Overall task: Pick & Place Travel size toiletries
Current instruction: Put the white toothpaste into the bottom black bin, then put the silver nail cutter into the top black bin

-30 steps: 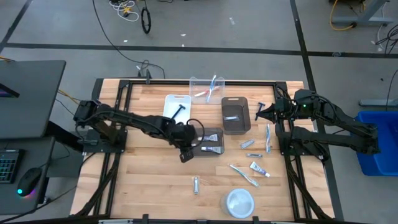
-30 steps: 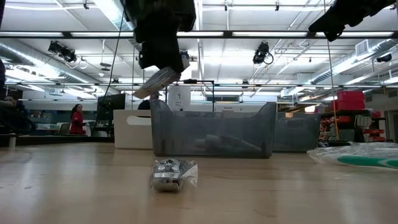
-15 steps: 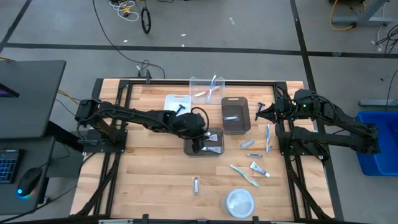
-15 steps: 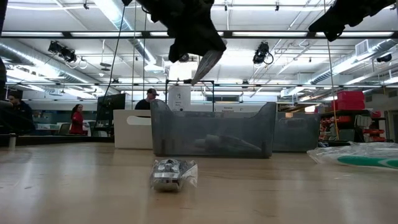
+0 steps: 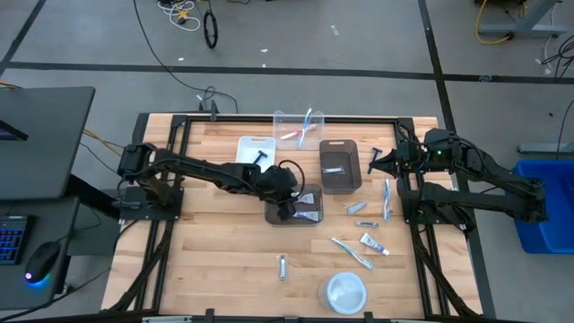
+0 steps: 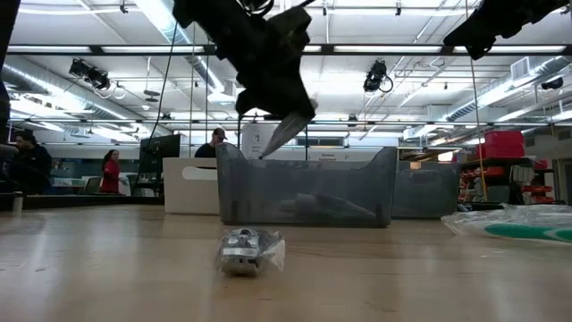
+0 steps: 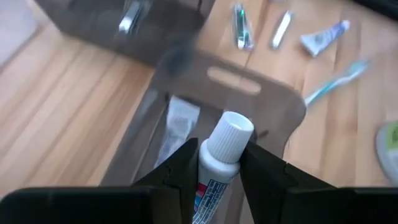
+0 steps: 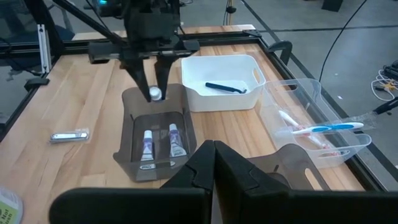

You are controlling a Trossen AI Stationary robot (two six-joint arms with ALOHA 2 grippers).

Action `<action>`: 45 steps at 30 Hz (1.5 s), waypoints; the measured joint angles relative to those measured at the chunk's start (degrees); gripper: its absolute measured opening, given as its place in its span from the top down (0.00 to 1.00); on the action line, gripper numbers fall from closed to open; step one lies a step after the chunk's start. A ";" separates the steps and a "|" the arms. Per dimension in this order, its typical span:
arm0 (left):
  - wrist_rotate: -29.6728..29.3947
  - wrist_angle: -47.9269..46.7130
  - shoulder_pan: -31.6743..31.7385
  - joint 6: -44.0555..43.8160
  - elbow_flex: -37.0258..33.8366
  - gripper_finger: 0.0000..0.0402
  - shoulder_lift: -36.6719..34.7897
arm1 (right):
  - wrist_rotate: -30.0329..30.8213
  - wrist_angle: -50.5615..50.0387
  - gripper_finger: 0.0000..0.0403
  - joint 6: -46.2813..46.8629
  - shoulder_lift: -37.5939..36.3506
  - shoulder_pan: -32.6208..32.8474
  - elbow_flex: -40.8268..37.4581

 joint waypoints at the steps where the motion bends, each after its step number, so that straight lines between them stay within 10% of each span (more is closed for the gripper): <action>1: -0.06 0.86 0.25 0.17 0.12 0.72 0.20 | 0.01 -0.01 0.97 0.00 0.01 -0.01 -0.01; 23: 1.46 -6.04 0.92 10.22 6.91 0.42 0.48 | 0.00 0.00 0.97 -0.01 0.00 0.00 0.00; 45: -6.87 -28.34 0.52 14.62 7.54 0.74 -13.55 | -0.01 0.00 0.97 -0.01 -0.01 -0.01 0.01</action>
